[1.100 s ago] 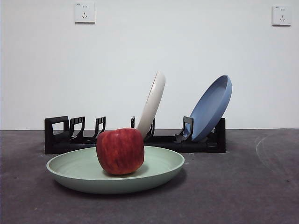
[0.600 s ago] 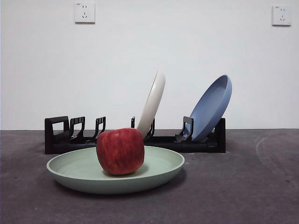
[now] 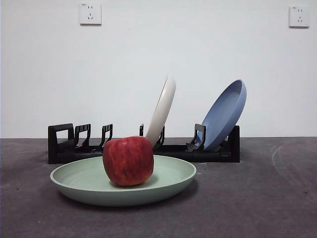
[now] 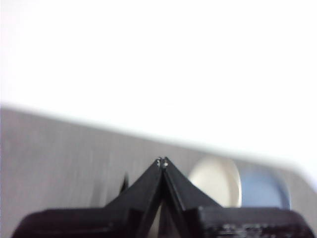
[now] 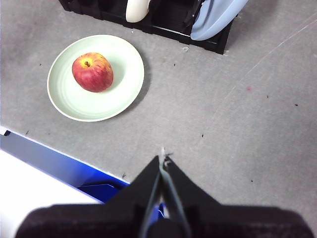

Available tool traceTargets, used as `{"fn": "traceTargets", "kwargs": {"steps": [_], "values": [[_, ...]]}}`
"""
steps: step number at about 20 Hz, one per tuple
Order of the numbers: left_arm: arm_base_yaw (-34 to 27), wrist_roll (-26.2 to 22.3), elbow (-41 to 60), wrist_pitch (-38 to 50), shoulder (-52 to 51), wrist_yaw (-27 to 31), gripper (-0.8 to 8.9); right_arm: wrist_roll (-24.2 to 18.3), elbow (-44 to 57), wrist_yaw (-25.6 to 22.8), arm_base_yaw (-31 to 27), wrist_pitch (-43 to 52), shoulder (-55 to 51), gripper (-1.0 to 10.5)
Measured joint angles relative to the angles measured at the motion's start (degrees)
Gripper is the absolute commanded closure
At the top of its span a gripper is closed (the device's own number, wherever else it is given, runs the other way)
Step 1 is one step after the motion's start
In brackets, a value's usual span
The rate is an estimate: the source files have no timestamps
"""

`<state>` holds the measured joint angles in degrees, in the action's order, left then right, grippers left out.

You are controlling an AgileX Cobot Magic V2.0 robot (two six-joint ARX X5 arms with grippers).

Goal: Take the green plate from the plate rack,put the plate on the table,take the apple from the table,put the apple in the plate

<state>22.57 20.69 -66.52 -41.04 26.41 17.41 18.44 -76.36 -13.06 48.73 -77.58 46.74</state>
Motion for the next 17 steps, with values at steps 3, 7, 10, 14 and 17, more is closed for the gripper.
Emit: {"fn": "traceTargets", "kwargs": {"steps": [3, 7, 10, 14, 17], "values": [[-11.2, -1.9, 13.6, 18.2, -4.2, -14.5, 8.17, 0.0, 0.0, 0.0, 0.0, 0.0, 0.0, 9.5], [-17.9, -3.9, 35.5, 40.9, -9.5, -28.7, 8.17, 0.0, 0.0, 0.0, 0.0, 0.0, 0.0, 9.5], [-18.6, -6.3, 48.1, 56.0, -14.0, -29.0, 8.17, 0.0, 0.0, 0.0, 0.0, 0.0, 0.0, 9.5], [-19.5, -9.7, 56.9, 59.9, -18.8, -29.1, 8.17, 0.0, 0.0, 0.0, 0.0, 0.0, 0.0, 9.5], [-21.0, -10.2, 61.0, 59.3, -22.9, -28.5, 8.17, 0.0, 0.0, 0.0, 0.0, 0.0, 0.0, 9.5]]}}
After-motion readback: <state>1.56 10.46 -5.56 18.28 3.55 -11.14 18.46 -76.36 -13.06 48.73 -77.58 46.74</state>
